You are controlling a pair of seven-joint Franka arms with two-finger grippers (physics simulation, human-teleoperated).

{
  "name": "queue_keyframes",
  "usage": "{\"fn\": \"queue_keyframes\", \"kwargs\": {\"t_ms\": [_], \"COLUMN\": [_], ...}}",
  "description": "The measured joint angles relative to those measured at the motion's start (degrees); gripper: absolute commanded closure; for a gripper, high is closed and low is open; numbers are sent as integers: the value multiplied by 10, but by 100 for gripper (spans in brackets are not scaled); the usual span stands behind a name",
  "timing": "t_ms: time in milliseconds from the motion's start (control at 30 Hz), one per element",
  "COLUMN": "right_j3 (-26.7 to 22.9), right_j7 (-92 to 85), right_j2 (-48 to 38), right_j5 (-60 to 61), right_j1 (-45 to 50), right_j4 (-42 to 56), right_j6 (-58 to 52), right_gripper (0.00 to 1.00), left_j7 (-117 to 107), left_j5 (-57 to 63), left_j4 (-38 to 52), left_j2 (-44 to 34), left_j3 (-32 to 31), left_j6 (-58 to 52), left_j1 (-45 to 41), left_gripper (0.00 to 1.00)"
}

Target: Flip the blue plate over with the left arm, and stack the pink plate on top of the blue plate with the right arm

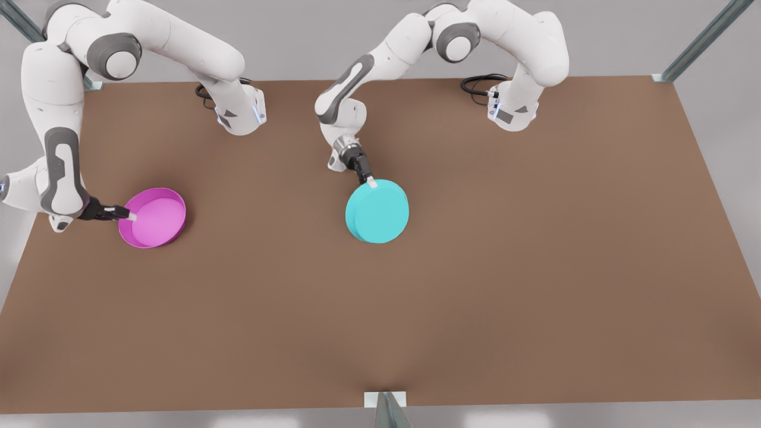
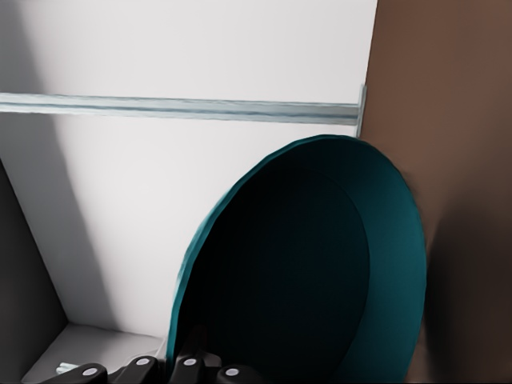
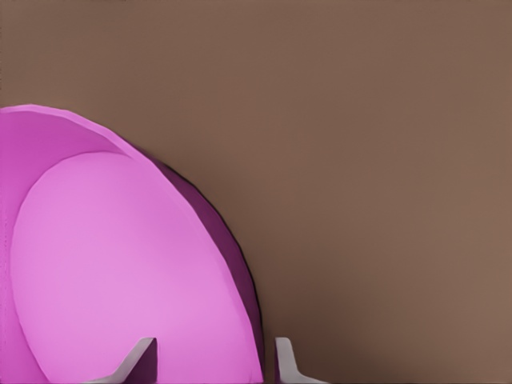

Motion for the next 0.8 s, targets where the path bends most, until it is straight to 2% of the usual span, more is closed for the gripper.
{"fn": "queue_keyframes", "kwargs": {"t_ms": [33,67,133,367,533,667,800], "right_j3": [0,0,0,3,3,3,3], "right_j7": [0,0,-1,-2,-4,-4,-3], "right_j2": [1,1,1,2,4,6,8], "right_j5": [0,0,-1,-1,-1,-1,-1], "right_j1": [0,0,0,0,-1,-1,0], "right_j4": [0,0,0,-1,-1,0,1], "right_j6": [0,1,9,29,29,28,29], "right_gripper": [43,43,44,44,55,55,56], "left_j7": [-4,-4,4,1,-47,-121,-112], "left_j5": [-2,-8,-28,-128,-229,-297,-404], "left_j4": [1,9,13,35,75,96,100], "left_j2": [1,1,-8,-18,-18,-71,-207], "left_j3": [-5,-5,-7,-41,-49,-45,-45], "left_j6": [-6,-8,-11,-2,70,157,177], "left_j1": [0,-3,-14,-12,-2,11,143], "left_gripper": [79,63,0,0,0,0,0]}}
